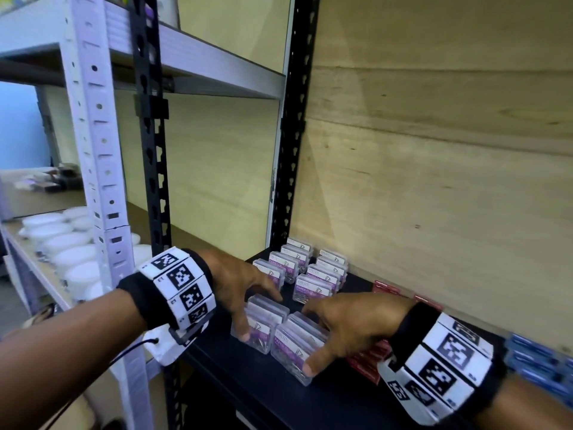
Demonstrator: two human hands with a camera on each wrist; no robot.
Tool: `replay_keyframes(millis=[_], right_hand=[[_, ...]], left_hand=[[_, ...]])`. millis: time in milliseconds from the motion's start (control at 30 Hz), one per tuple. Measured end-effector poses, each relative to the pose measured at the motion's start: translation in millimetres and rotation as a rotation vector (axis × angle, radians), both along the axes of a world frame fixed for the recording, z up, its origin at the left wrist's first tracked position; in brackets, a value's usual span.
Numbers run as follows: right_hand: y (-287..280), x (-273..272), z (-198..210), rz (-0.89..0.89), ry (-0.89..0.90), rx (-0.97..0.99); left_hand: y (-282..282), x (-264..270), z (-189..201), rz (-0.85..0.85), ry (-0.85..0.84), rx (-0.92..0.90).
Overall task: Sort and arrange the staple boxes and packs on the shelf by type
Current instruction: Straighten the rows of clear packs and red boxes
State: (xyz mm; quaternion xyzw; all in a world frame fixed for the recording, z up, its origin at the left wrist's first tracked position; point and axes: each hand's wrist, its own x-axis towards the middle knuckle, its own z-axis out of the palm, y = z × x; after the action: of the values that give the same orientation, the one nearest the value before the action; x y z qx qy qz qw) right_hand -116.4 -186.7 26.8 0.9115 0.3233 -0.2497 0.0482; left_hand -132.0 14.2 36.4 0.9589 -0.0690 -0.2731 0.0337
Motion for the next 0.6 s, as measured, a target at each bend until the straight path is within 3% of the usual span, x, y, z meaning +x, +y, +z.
replay_keyframes(millis=[200, 600], right_hand=[[2.4, -0.6, -5.0, -0.013, 0.006, -0.013], [2.4, 3.9, 0.6, 0.004, 0.001, -0.003]], left_hand=[[4.6, 7.9, -13.9, -0.027, -0.057, -0.049], [5.8, 8.0, -6.1, -0.01, -0.07, -0.027]])
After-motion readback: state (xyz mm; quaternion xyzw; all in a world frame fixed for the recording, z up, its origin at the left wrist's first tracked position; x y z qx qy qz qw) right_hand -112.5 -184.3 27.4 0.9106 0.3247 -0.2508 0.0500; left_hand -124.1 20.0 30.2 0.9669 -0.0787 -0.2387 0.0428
